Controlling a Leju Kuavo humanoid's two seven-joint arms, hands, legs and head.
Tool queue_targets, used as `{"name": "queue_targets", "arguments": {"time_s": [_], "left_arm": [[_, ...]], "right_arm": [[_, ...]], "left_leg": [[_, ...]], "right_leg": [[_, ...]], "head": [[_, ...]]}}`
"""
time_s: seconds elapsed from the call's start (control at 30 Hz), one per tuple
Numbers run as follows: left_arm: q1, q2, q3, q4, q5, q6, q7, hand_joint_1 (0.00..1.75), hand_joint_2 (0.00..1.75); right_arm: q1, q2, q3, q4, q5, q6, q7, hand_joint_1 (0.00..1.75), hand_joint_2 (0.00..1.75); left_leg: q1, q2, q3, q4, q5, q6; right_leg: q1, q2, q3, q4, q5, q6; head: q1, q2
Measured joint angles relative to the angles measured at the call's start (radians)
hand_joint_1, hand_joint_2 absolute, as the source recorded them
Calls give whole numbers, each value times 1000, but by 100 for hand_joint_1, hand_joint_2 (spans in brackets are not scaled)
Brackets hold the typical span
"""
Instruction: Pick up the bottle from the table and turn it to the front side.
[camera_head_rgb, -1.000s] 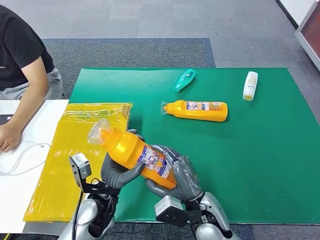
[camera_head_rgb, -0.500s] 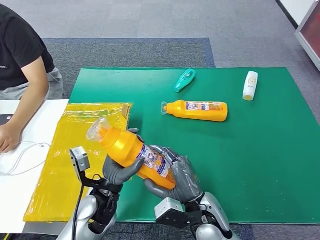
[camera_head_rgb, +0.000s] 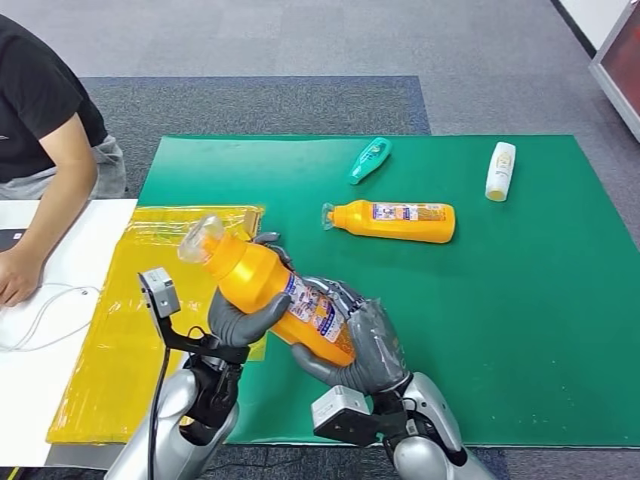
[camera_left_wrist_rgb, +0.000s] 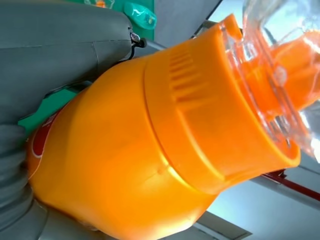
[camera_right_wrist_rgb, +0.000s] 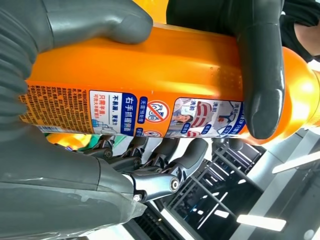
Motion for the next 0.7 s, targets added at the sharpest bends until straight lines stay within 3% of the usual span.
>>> {"name": "queue_targets", "arguments": {"time_s": [0.4,0.7], "left_arm": [[-14,-5,-10,2,-61,91,-28,175,175],[-13,6,30,1,-75,178,-36,175,175]], "right_arm": [[-5,0,1,6,-20,-8,4,175,175],[6,-1,25,3,-37,-9,-12,173,175]], "left_leg": [[0,0,-1,0,0,0],[0,0,-2,0,1,0]], "right_leg": [[0,0,0,0,0,0],[1,0,-1,0,0,0]], "head": [[0,0],[0,0]]}}
